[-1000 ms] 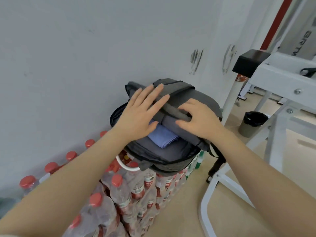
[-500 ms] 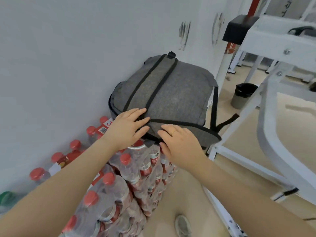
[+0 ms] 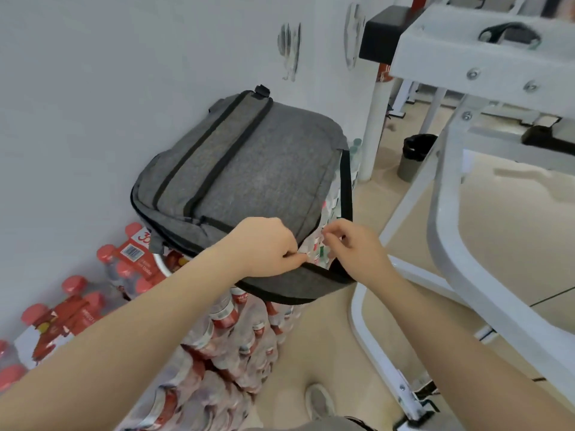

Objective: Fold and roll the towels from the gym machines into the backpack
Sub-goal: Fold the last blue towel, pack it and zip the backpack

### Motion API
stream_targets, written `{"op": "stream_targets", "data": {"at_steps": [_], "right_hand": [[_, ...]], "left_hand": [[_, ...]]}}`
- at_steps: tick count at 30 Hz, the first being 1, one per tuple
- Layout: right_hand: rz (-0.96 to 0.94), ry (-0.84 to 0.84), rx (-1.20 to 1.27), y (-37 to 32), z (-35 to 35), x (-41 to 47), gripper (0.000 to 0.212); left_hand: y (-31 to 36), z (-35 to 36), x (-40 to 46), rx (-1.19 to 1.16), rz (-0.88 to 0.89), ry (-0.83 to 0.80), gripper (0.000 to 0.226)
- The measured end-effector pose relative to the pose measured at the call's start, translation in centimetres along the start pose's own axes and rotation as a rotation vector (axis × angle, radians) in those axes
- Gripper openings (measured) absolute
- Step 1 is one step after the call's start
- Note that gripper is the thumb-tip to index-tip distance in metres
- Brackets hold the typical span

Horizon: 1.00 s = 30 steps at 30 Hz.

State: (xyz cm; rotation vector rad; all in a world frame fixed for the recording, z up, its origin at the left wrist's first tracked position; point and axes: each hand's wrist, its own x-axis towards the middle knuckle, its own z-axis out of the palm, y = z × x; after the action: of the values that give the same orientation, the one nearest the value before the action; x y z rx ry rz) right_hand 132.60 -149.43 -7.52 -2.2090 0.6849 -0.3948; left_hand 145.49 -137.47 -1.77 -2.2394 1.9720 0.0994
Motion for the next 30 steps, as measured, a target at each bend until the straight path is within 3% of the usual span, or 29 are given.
{"op": "stream_targets", "data": {"at_steps": [1, 3, 5, 8, 11, 16, 20, 23, 30], "right_hand": [[0.048, 0.022, 0.050, 0.5, -0.1, 0.6, 0.017], [0.122, 0.032, 0.167, 1.1, -0.2, 1.8, 0.023], [0.141, -0.002, 0.227, 1.4, -0.2, 2.8, 0.029], [0.111, -0.070, 0.253, 1.3, -0.2, 3.9, 0.035], [0.108, -0.068, 0.285, 1.5, 0.3, 4.6, 0.046], [0.109, -0.026, 0.226, 2.2, 1.2, 5.9, 0.044], [0.086, 0.013, 0.133, 1.7, 2.0, 6.2, 0.029], [-0.024, 0.079, 0.031, 1.3, 2.2, 6.0, 0.015], [-0.244, 0.125, -0.269, 2.1, 1.4, 4.2, 0.019]], "left_hand": [[0.3, -0.4, 0.2, 0.033, -0.046, 0.020, 0.045], [1.0, -0.9, 0.9, 0.031, -0.135, 0.225, 0.033], [1.5, -1.2, 2.5, 0.020, -0.264, 0.311, 0.043], [2.2, -0.9, 5.4, 0.104, -0.440, 0.154, 0.082], [1.8, 0.3, 6.4, 0.105, -0.540, 0.126, 0.083], [0.8, 0.0, 5.8, 0.060, -0.549, 0.131, 0.069], [0.2, -0.2, 5.7, 0.018, -0.534, 0.123, 0.068], [-0.3, -0.3, 5.3, -0.057, -0.513, 0.111, 0.069], [-1.6, -0.8, 3.2, -0.173, -0.379, 0.062, 0.068]]}}
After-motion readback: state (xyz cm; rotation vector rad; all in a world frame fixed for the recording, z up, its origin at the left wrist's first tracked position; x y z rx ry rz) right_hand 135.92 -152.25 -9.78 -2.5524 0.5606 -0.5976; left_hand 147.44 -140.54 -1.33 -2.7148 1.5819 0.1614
